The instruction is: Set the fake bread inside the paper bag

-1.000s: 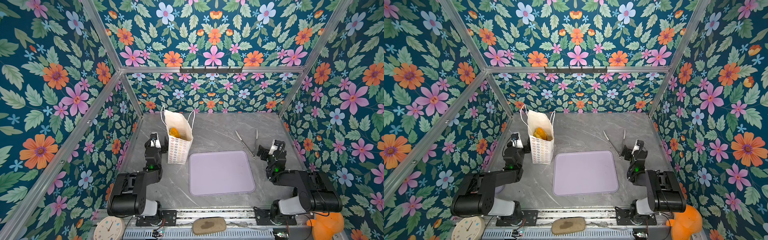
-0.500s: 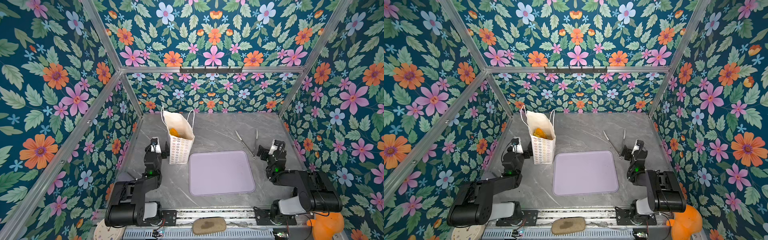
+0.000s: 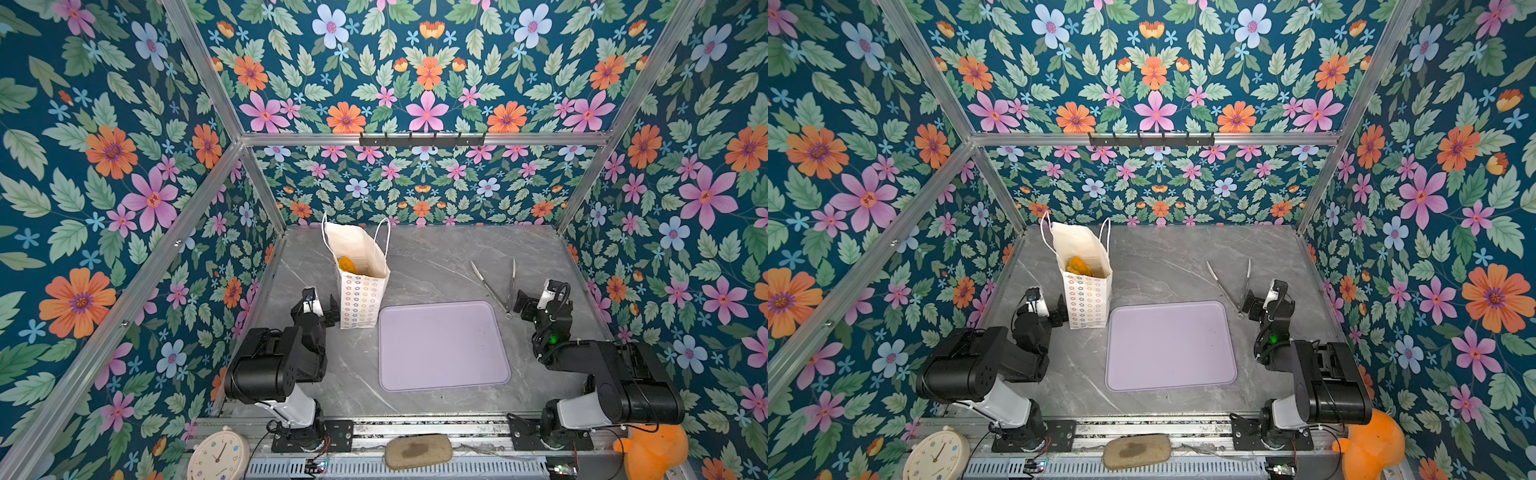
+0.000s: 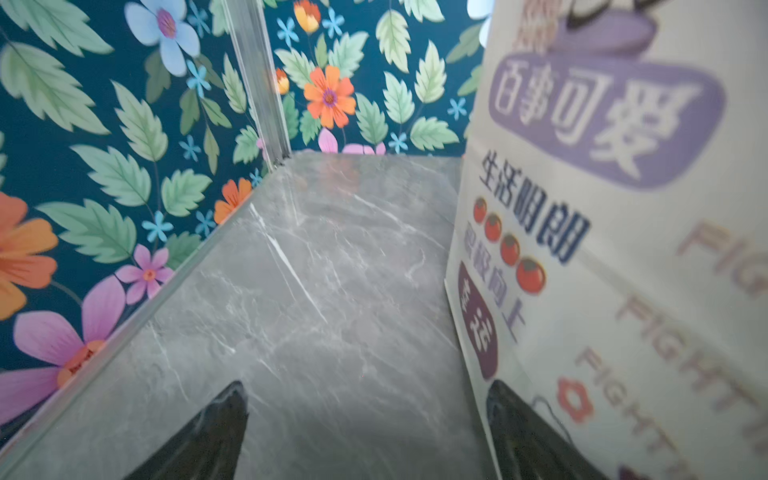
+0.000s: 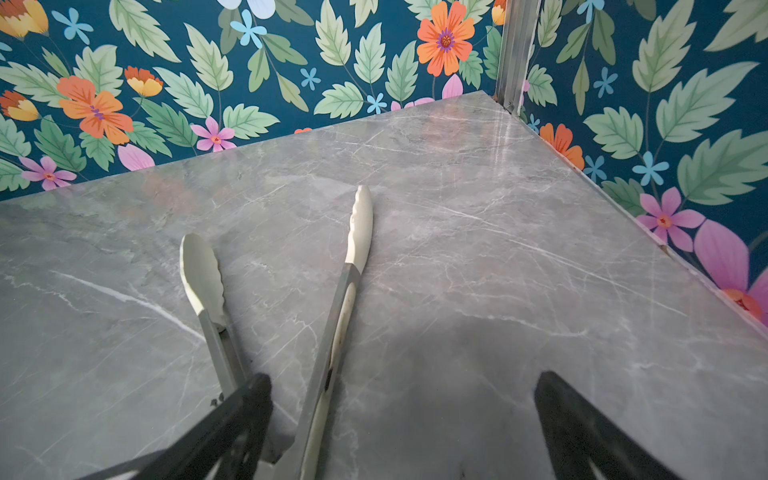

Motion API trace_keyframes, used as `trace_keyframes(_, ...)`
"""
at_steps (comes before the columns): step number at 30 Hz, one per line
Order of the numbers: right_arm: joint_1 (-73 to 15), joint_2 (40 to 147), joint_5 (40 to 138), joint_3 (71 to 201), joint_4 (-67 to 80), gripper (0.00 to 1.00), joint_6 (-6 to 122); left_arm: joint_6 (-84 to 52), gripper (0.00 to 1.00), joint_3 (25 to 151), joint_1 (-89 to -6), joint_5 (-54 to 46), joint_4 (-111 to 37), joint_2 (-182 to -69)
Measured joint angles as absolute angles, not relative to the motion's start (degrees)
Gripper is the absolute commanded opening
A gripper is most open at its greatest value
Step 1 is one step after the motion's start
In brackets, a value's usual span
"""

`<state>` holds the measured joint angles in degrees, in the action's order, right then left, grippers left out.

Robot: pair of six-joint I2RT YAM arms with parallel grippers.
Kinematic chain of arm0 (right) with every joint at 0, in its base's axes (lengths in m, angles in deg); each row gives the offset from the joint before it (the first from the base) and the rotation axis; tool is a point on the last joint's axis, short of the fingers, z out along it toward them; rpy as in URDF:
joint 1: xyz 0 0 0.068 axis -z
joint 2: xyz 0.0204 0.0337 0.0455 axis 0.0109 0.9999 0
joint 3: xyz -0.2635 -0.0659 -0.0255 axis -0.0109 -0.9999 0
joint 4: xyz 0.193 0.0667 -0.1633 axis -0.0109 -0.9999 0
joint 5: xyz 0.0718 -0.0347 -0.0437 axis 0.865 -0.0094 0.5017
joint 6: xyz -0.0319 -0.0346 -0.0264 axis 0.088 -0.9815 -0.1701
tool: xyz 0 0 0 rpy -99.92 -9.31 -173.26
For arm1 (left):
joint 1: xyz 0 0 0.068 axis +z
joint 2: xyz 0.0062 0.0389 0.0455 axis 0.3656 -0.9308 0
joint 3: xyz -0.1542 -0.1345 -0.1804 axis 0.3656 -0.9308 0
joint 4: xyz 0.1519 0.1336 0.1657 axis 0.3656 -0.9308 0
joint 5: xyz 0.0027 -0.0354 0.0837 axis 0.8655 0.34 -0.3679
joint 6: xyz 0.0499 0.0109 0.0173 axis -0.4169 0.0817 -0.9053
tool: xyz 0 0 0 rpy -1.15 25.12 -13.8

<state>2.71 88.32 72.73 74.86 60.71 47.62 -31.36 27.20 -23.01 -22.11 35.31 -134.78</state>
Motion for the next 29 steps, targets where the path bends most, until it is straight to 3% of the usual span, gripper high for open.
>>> trace_keyframes(4,2.69,88.32,72.73,74.86,60.71,0.99,47.60,-30.26,1.00,30.66,-23.05,-24.96,33.28,-135.05)
trace_keyframes(29,2.54,88.32,72.73,74.86,60.69,0.99,47.45,-29.85,1.00,31.01,-23.21,-26.79,31.27,-135.18)
